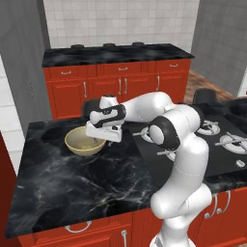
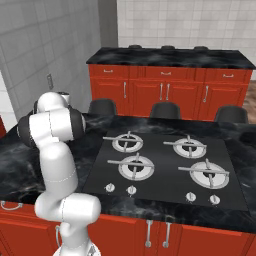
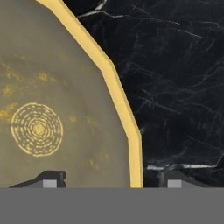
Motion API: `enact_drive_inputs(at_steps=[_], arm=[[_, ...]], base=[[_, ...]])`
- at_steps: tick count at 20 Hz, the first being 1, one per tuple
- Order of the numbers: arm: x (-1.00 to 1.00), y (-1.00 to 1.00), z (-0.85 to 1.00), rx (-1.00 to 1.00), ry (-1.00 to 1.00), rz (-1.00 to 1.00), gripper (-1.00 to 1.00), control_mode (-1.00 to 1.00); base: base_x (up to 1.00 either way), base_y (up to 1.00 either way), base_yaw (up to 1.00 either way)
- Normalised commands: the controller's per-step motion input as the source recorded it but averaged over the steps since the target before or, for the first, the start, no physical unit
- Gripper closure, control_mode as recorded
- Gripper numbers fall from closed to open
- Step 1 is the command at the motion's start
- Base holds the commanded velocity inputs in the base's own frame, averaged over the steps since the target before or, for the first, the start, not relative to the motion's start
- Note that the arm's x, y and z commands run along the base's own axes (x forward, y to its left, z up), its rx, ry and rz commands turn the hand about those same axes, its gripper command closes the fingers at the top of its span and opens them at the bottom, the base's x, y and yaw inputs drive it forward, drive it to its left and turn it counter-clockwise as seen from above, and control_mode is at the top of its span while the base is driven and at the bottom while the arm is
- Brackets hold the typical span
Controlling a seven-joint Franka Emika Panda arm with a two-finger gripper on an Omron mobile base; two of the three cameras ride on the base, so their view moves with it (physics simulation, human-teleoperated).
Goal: Pick the cup and bowl from the counter and place them on the counter next to the sink.
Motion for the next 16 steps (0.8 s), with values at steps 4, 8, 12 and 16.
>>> enact_drive_inputs(at_steps=[4, 8, 12, 16], arm=[[0.0, 0.0, 0.0, 0.0, 0.0, 0.0, 1.0, -1.0], [0.0, 0.0, 0.0, 0.0, 0.0, 0.0, 1.0, -1.0], [-0.09, -0.01, 0.01, 0.0, 0.0, 0.0, 1.0, -1.0], [-0.03, -0.11, 0.24, 0.0, 0.02, 0.0, 1.0, -1.0]], base=[[0.0, 0.0, 0.0], [0.0, 0.0, 0.0], [0.0, 0.0, 0.0], [0.0, 0.0, 0.0]])
